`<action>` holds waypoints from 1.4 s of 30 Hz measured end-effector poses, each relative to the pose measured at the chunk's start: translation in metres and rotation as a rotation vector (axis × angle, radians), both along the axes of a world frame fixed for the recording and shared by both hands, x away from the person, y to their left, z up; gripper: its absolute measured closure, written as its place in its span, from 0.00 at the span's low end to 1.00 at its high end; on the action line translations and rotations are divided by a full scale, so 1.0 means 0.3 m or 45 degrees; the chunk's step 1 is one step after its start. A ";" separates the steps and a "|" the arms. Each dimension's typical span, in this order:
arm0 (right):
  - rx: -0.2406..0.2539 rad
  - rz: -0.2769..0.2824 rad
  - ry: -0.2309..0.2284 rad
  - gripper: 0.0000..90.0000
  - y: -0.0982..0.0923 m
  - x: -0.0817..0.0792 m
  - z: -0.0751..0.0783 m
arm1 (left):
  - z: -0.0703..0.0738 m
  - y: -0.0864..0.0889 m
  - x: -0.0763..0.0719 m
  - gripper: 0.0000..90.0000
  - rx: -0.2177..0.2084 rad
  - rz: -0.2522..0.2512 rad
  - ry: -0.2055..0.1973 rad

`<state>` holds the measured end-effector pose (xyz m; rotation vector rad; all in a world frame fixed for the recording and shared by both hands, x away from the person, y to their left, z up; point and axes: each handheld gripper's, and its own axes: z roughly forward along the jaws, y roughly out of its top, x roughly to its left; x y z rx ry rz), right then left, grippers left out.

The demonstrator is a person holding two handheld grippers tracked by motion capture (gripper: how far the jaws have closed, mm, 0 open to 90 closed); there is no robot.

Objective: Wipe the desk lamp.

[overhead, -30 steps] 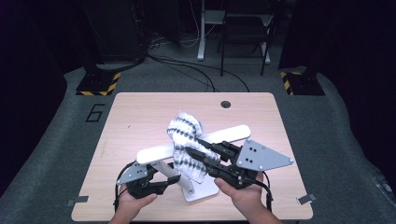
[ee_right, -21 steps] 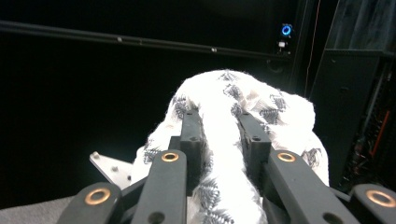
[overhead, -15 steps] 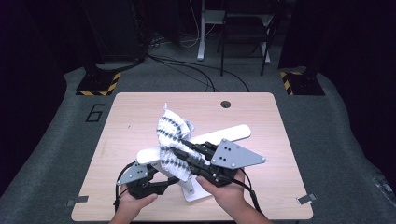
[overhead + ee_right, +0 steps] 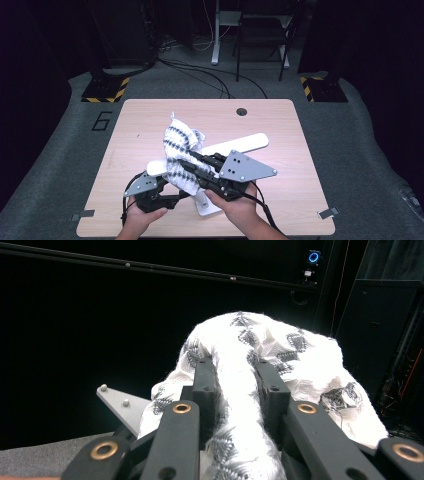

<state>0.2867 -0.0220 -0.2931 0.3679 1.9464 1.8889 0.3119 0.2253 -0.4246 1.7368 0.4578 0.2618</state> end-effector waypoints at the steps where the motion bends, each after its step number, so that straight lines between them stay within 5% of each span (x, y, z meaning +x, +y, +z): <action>1: 0.001 0.000 0.005 0.84 0.000 -0.001 0.000 | 0.004 0.004 0.001 0.50 -0.013 0.005 -0.001; 10: -0.001 -0.011 0.004 0.84 0.000 -0.003 0.004 | 0.045 0.030 -0.015 0.50 -0.089 0.008 -0.002; 20: -0.013 -0.010 0.002 0.84 0.014 -0.002 0.010 | 0.067 0.018 -0.036 0.58 -0.028 0.034 -0.068; 42: -0.139 0.055 -0.025 0.84 0.162 -0.026 0.013 | 0.077 0.010 -0.038 0.58 -0.002 0.051 -0.059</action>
